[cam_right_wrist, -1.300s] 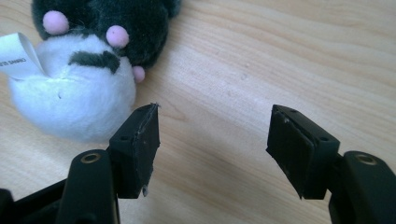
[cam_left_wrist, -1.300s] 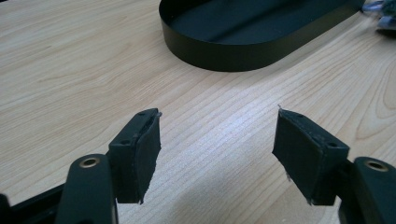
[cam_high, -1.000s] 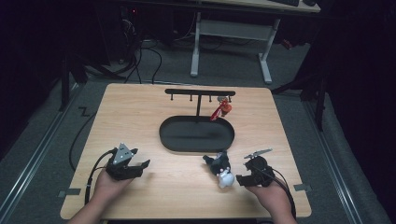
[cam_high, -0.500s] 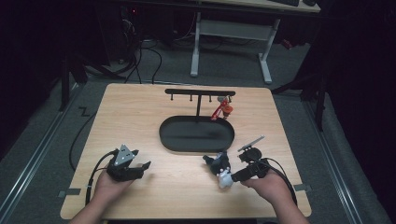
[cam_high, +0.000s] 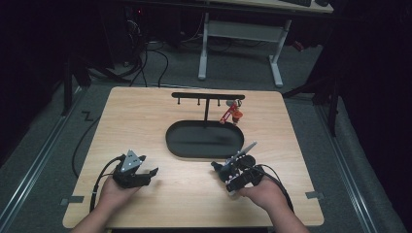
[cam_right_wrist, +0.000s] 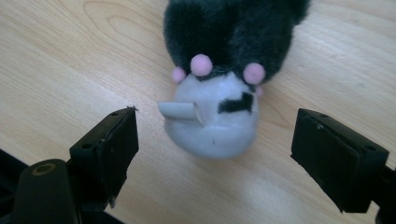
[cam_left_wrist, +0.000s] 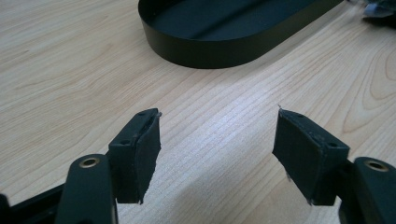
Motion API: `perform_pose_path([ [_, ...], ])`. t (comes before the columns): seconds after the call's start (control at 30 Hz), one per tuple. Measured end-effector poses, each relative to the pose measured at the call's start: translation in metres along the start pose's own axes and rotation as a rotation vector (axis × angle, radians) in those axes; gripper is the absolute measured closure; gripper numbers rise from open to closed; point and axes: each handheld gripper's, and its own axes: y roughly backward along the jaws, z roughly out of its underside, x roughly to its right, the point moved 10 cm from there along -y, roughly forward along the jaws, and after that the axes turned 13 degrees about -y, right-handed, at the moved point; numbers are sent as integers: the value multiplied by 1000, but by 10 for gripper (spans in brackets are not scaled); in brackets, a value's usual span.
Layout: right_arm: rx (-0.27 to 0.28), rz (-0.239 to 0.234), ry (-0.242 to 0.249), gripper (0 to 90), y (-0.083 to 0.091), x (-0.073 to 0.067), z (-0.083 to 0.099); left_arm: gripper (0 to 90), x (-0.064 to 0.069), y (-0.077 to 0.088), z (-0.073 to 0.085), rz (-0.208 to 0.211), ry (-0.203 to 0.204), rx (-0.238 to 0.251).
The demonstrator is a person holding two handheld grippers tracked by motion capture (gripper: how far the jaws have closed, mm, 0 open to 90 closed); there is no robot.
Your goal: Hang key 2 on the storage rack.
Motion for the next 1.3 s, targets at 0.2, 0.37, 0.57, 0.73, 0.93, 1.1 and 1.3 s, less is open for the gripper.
perform_pose_path([
  [0.2,-10,-9,-3,164,-20,-1,0,321,2,0,1,1,-10,-7],
  [0.37,-16,4,-18,268,-31,3,-2,321,1,0,2,-2,-11,-10],
  [0.57,-18,5,18,411,-34,2,-6,322,1,0,2,0,-9,-10],
  [0.73,0,27,37,476,-26,1,-5,322,2,1,2,3,-8,-10],
  [0.93,34,13,43,476,-5,1,-5,322,5,2,3,9,-7,-9],
  [1.1,51,17,46,477,15,4,-7,321,6,2,2,10,-10,-4],
  [1.3,77,11,48,477,36,0,-19,321,7,-1,0,16,-11,0],
])
